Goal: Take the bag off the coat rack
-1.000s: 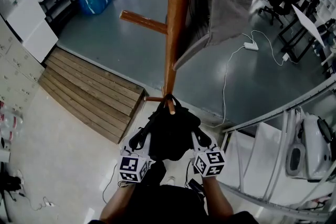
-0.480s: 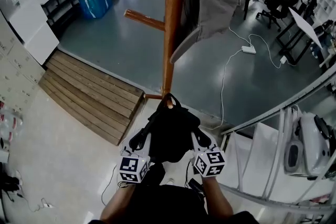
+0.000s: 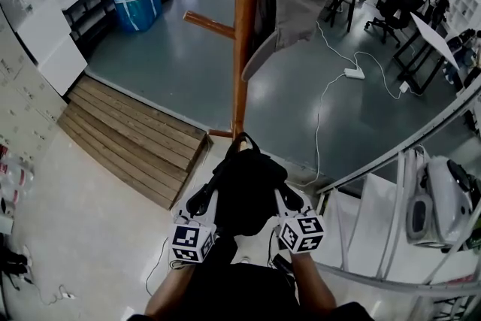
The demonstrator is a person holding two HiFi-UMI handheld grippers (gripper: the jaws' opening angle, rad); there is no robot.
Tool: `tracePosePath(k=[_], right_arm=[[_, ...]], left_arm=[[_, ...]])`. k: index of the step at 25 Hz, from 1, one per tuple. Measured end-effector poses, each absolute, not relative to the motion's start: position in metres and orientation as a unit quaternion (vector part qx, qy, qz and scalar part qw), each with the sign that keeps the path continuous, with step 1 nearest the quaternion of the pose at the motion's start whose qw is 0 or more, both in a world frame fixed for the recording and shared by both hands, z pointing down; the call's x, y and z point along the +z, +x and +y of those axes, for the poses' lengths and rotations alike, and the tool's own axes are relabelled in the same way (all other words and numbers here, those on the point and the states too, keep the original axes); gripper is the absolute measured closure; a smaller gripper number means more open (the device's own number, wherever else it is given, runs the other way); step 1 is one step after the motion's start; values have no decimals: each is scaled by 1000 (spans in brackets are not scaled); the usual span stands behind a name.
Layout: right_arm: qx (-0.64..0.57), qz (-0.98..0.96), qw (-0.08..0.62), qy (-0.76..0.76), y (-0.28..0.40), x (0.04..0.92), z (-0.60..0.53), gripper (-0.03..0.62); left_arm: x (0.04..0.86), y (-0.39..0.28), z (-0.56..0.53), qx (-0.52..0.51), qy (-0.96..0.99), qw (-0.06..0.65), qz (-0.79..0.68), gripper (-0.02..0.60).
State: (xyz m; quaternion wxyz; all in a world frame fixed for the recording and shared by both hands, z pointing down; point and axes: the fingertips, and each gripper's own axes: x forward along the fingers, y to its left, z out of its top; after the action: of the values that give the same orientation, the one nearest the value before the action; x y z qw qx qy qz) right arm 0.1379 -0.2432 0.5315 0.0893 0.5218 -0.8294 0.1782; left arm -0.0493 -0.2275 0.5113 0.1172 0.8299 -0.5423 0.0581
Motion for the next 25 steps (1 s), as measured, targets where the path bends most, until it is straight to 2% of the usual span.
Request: tracePosePath(k=[25], right_arm=[[173,-841,60,509,159,511,-134,519]], left_arm=[[487,-25,-114,45,829,103,-548,495]])
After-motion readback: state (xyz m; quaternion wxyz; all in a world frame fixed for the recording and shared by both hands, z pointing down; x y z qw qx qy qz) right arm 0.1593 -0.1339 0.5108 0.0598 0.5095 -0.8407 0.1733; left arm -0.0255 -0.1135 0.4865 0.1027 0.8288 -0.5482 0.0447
